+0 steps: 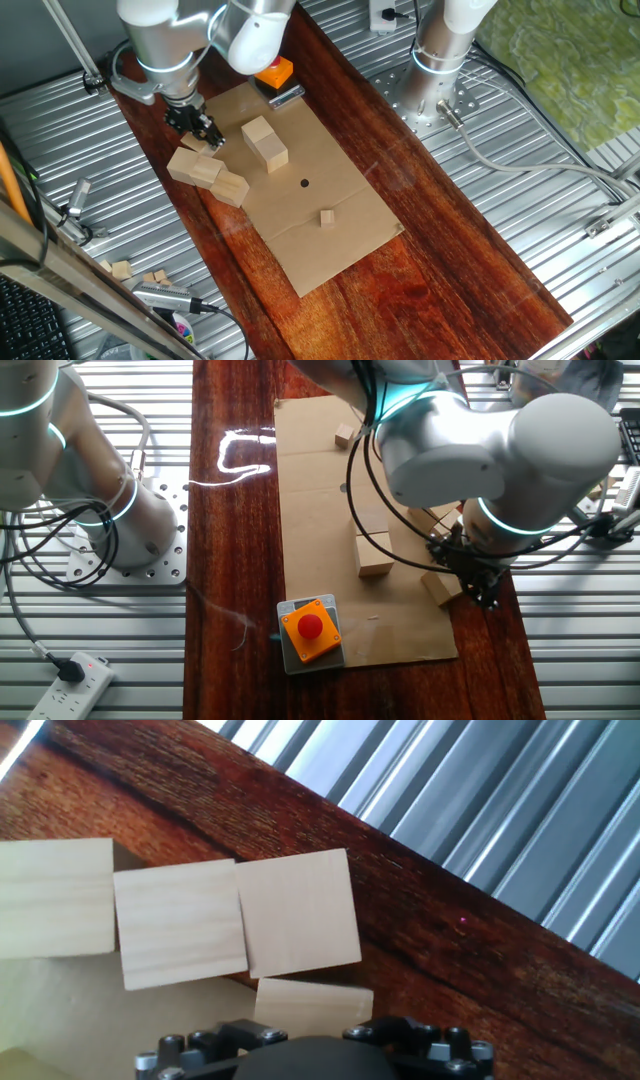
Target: Stack the blocks into a pyramid shape
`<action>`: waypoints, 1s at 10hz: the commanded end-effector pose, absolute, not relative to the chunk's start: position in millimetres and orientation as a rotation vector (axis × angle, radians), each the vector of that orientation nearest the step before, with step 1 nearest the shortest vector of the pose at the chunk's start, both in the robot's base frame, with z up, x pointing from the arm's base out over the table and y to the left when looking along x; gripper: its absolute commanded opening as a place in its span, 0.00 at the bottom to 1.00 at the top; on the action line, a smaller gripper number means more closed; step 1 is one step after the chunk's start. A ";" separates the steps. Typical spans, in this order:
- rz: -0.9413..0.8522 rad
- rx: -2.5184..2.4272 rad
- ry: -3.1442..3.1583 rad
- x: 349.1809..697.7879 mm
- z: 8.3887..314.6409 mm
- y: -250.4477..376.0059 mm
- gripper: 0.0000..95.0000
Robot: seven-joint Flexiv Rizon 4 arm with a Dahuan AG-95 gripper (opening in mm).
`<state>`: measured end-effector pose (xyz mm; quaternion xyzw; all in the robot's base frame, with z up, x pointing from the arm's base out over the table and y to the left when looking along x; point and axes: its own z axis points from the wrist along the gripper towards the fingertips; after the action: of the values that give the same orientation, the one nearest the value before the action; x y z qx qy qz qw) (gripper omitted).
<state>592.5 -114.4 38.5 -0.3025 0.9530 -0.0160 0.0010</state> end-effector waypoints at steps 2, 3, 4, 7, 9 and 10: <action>-0.059 -0.979 2.997 593.4 38.2 -114.8 0.00; -0.107 -1.017 2.995 593.4 38.0 -115.0 0.00; -0.144 -1.046 2.991 593.4 38.0 -115.0 0.00; -0.141 -1.037 2.948 593.4 39.1 -114.2 0.00; -0.135 -1.063 2.945 593.1 47.6 -109.6 0.00; -0.136 -1.104 2.933 590.3 51.9 -107.3 0.00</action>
<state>588.6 -108.3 51.9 -0.3430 0.9381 -0.0452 0.0134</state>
